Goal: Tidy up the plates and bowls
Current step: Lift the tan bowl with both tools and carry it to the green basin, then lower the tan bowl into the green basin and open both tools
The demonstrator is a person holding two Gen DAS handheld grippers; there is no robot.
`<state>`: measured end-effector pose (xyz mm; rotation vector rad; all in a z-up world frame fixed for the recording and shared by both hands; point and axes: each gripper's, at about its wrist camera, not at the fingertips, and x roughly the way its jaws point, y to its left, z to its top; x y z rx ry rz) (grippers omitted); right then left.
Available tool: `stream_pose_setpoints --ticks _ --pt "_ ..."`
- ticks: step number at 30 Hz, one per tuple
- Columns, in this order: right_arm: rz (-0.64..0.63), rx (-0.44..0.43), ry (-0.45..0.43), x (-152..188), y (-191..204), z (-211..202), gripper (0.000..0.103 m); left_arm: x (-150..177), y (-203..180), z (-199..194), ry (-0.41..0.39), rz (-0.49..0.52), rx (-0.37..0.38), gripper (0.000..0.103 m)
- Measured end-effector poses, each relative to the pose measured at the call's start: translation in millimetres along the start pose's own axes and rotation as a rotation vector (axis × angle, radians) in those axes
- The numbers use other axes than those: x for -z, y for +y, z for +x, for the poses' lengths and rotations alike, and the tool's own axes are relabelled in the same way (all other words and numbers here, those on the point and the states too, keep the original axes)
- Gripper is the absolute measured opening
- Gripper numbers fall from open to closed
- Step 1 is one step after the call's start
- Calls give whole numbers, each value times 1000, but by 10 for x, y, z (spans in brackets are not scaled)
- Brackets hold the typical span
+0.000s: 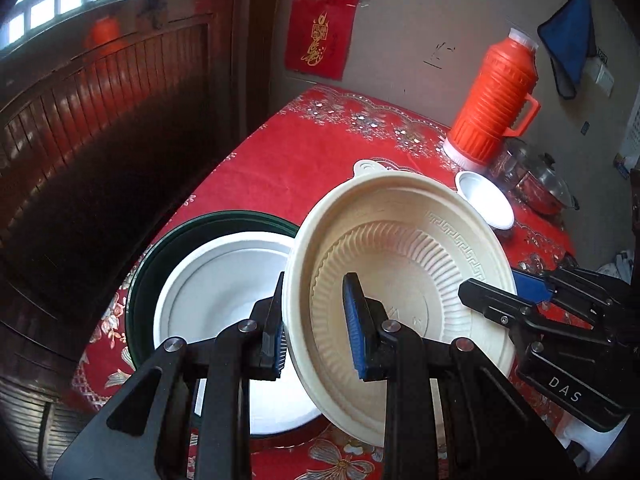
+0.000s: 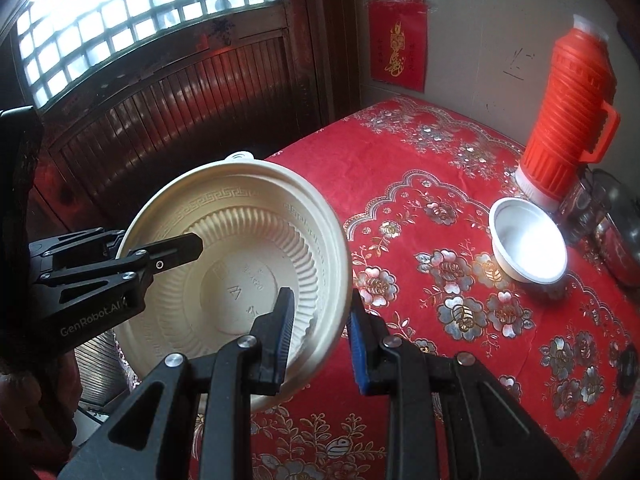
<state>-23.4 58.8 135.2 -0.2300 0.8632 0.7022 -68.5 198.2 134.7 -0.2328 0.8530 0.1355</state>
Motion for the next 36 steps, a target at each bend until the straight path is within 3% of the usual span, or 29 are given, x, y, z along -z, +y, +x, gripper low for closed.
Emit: stream_pose_setpoints --ticks 14,36 --pt "-117 -53 67 -206 584 551 27 198 749 158 44 -109 -76 25" --pt "-126 -53 97 -175 676 741 33 264 762 291 12 -69 -157 25"
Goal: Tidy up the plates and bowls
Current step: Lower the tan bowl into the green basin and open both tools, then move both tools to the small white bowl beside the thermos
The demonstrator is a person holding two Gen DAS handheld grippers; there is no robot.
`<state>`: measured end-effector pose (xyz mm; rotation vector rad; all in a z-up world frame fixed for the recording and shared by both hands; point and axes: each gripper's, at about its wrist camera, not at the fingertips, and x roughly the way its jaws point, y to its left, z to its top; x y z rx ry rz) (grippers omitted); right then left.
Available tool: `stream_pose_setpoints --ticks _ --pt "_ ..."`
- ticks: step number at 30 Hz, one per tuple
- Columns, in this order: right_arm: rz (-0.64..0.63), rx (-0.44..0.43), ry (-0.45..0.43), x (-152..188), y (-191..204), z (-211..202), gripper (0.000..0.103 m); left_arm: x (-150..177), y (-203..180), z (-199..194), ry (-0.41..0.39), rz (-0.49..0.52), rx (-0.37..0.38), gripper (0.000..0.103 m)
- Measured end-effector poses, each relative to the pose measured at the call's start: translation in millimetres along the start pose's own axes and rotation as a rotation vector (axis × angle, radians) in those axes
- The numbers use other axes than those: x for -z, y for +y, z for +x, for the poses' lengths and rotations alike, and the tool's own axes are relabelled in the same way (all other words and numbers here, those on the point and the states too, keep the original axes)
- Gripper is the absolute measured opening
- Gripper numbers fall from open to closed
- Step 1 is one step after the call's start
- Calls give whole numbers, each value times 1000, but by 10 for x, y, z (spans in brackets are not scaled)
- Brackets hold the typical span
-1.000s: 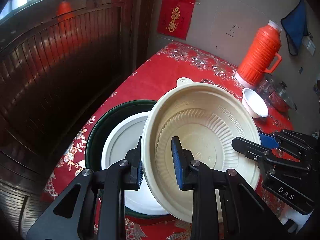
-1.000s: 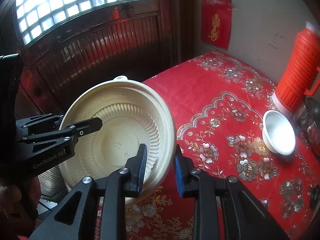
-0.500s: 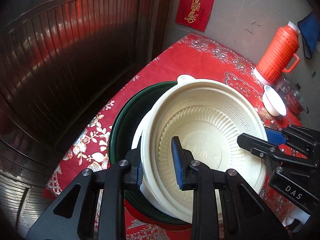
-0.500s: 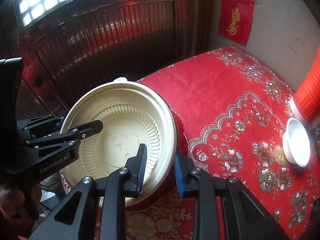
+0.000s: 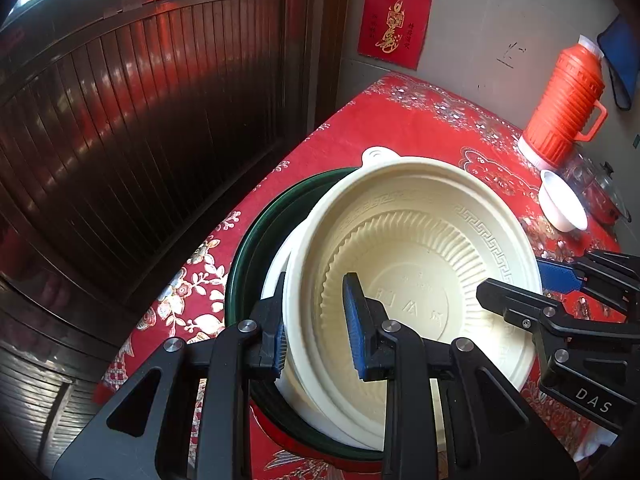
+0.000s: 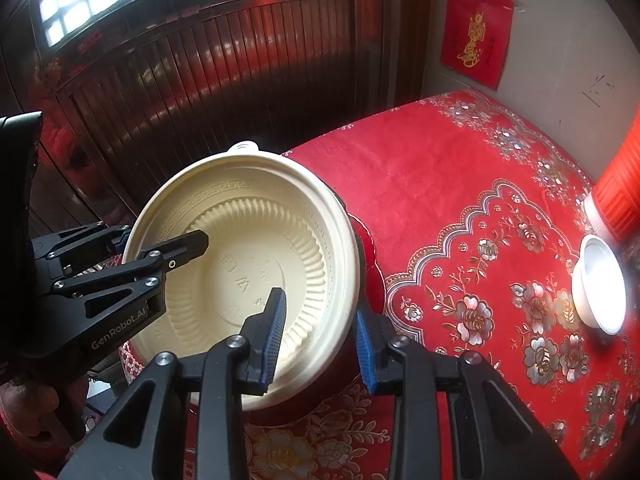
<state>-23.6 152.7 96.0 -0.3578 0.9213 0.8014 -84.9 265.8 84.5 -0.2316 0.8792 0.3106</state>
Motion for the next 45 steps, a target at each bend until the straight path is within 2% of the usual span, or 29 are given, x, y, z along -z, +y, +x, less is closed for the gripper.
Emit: stream_pose_setpoints --ticks 17,20,21,22,24,37,43,45 --pt "-13 28 -19 10 6 -81 34 16 -51 -80 -38 7 -28 25" --pt "-11 28 -27 11 1 -110 34 12 -39 -107 -44 3 -30 27" --pt "-10 29 -29 14 4 -119 35 11 -33 -120 -44 2 -28 35" --pt "-8 29 -31 17 2 -127 36 10 -27 -138 -48 1 -22 47" --pt "-3 27 -37 24 -3 -145 41 9 -20 -189 -68 -2 -15 60" --pt "15 5 -63 91 -7 -237 42 7 -14 -364 -129 -11 -50 61" --pt "39 7 -77 140 -82 -302 47 -22 -169 -449 -154 12 -34 61" --pt "55 14 -84 161 -134 -331 54 -44 -248 -469 -162 22 -23 61"
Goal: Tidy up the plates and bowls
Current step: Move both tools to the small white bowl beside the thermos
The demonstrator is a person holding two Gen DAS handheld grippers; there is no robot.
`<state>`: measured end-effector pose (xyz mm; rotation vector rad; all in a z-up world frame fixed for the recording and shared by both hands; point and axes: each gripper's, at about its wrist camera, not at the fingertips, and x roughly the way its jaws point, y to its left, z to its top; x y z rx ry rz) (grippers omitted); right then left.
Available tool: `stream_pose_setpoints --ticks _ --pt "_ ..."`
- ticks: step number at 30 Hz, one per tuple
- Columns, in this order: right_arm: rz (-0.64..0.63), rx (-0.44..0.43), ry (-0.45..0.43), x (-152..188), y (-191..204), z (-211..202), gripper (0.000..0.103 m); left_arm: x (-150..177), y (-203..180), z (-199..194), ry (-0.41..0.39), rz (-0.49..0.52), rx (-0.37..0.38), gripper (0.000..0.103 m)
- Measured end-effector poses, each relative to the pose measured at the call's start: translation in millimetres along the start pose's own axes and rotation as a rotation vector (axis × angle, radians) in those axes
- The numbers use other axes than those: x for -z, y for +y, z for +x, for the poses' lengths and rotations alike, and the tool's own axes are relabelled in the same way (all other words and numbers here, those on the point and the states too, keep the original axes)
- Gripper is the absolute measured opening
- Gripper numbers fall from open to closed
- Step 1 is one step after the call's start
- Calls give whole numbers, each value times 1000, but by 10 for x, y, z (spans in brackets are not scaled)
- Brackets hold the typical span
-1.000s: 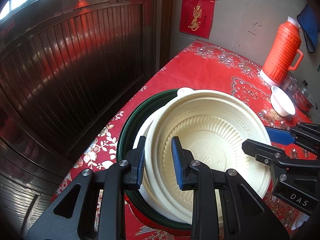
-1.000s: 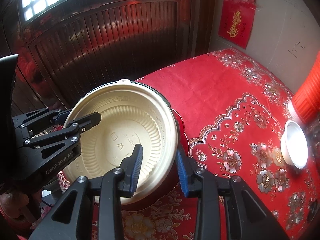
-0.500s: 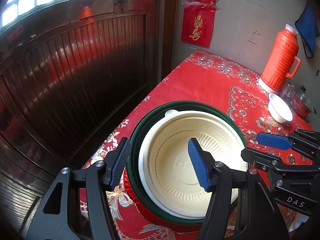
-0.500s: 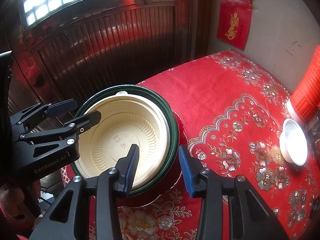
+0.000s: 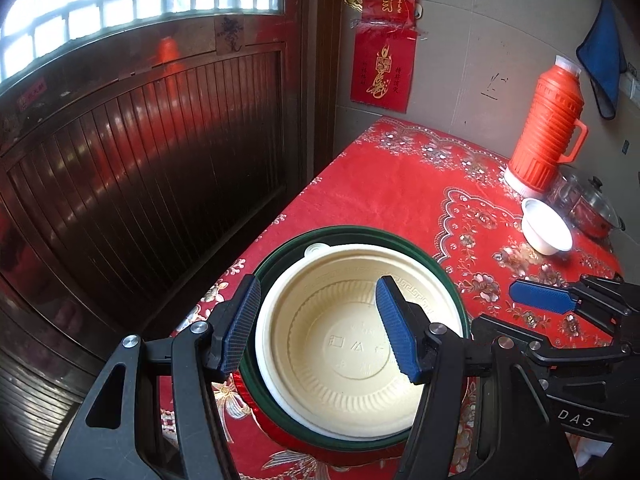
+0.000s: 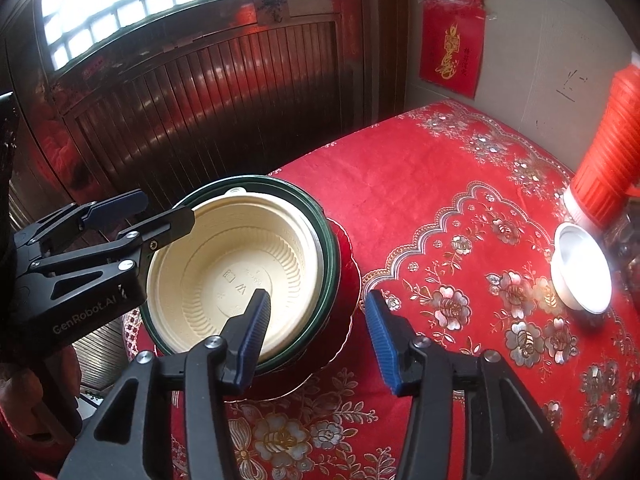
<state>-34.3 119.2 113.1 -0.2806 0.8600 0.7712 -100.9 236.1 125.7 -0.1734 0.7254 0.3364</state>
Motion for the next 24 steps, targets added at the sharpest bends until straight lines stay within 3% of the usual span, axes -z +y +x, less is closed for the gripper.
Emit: stream_pose_setpoints --ticks 8,12,24 --pt "116 37 -28 121 -391 -125 59 -77 -431 -10 -20 62 54 61" --pt "174 72 -37 198 -608 -191 69 -123 -691 7 -17 95 100 61" --pt "309 235 -28 514 -1360 -458 79 -272 -1614 203 20 204 212 61"
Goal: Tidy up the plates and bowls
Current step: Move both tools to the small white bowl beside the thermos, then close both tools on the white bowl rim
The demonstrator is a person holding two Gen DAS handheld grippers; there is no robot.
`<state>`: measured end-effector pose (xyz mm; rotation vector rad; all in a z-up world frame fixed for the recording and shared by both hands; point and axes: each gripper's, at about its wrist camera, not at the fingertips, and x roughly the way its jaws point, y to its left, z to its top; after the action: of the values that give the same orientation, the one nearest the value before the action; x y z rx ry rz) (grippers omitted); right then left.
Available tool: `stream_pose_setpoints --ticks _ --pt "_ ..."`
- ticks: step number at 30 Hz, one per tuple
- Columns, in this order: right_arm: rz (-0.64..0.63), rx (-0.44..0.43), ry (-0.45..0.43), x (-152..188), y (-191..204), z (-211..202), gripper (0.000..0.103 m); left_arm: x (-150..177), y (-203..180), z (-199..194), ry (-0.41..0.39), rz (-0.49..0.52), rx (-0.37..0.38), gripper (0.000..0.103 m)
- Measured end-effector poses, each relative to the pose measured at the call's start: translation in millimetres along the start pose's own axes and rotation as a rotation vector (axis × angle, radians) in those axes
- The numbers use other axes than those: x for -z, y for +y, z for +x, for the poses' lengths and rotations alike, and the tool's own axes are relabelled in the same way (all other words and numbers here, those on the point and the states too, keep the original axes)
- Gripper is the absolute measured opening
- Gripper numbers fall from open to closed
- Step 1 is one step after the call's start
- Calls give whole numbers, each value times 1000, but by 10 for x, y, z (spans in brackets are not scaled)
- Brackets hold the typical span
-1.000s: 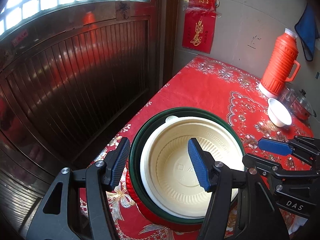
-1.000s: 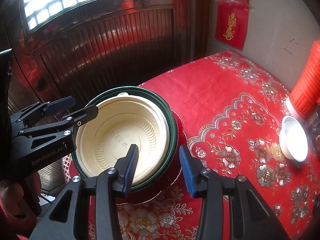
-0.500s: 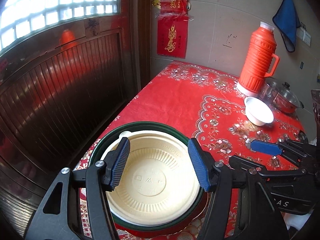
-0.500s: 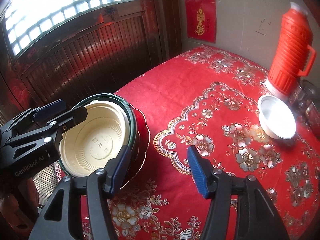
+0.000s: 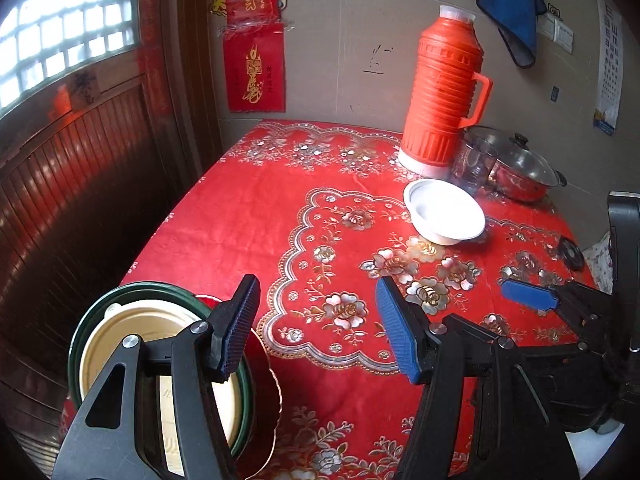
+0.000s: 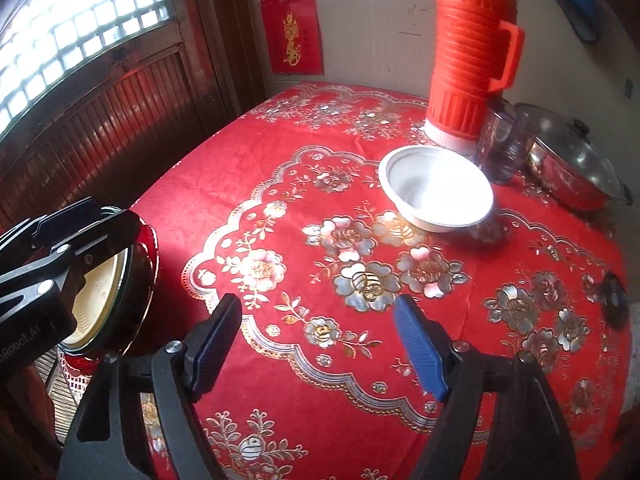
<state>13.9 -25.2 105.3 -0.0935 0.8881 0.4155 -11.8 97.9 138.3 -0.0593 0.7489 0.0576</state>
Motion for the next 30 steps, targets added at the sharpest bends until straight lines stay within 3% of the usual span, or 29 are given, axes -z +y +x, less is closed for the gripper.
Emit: stream_pose_setpoints --ticks 11,23,30 --pt "165 73 8 -60 -986 0 79 -294 -570 616 97 44 35 61" --pt "220 73 34 -524 -1557 531 79 -705 -923 1512 226 25 22 61" --pt "186 58 87 -710 -1648 900 78 -811 -914 1925 281 -26 11 61"
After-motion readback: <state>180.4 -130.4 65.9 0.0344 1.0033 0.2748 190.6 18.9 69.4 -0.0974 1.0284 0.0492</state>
